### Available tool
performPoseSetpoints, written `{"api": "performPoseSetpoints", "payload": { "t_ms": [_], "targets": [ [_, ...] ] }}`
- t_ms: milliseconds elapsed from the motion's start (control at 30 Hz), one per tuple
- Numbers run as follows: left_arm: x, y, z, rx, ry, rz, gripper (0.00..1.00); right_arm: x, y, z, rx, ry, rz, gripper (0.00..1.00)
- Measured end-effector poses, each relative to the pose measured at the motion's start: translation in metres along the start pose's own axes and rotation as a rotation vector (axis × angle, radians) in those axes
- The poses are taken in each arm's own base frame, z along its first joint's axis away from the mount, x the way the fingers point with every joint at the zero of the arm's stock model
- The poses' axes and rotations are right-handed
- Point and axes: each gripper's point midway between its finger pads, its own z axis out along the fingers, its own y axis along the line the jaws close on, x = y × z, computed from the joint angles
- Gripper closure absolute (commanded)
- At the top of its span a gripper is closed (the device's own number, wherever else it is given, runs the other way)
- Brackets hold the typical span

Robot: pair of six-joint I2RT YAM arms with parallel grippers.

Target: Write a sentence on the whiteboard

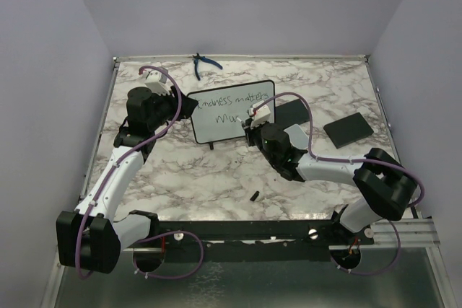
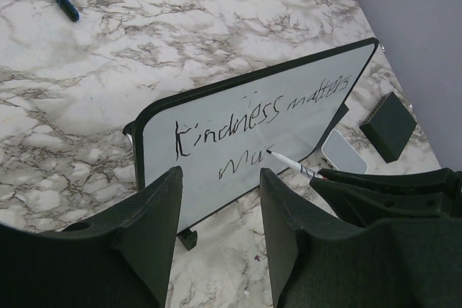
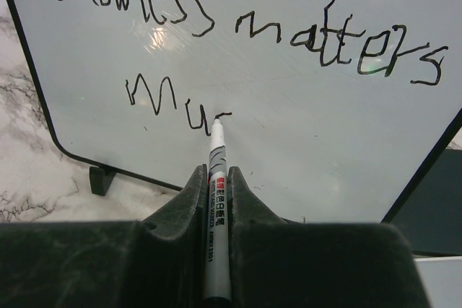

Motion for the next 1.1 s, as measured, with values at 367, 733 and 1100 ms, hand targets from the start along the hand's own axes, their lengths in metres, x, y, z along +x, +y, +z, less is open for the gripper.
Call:
{"api": "performPoseSetpoints", "payload": {
  "t_ms": [367,733,1100],
  "targets": [
    [0.000,0.000,0.000,0.000,0.000,0.000,0.51,0.003,0.000,-0.001,0.000,0.006,0.005,0.99],
    [0.000,0.000,0.000,0.000,0.000,0.000,0.51,0.009,-0.001,-0.002,0.002,0.024,0.001,0.99],
    [0.000,0.000,0.000,0.000,0.000,0.000,0.51,0.011,-0.004,-0.004,0.021,0.029,0.003,1.00]
  ]
}}
